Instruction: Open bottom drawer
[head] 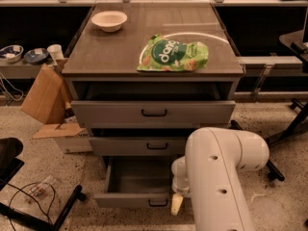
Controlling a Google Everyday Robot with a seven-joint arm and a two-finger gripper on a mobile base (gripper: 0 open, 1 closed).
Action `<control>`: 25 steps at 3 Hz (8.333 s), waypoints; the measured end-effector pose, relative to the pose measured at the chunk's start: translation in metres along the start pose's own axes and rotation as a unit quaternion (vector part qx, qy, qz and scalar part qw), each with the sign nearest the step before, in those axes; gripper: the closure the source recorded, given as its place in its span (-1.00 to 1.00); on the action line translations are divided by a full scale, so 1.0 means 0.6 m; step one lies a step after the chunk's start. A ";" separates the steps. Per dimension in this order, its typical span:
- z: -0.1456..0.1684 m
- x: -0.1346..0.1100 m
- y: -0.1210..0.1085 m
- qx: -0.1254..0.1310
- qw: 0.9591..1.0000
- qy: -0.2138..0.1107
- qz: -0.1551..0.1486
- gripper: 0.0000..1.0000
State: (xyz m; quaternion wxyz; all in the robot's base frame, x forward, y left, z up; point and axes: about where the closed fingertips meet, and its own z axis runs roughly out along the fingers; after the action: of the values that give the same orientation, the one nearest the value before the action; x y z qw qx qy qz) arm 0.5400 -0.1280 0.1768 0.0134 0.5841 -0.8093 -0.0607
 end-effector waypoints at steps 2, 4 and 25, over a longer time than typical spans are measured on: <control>-0.007 0.036 0.055 -0.010 0.998 0.052 0.016 -0.65; -0.041 0.136 0.234 -0.045 0.986 0.129 0.094 0.29; -0.005 0.171 0.271 -0.028 0.992 0.060 0.105 1.00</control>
Offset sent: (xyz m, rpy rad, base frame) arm -0.2049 -0.0417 0.0201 -0.2655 0.3046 -0.1818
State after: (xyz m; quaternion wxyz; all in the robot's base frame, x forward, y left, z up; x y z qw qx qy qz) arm 0.3542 -0.1749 0.1935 0.0845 0.4982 -0.8617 -0.0462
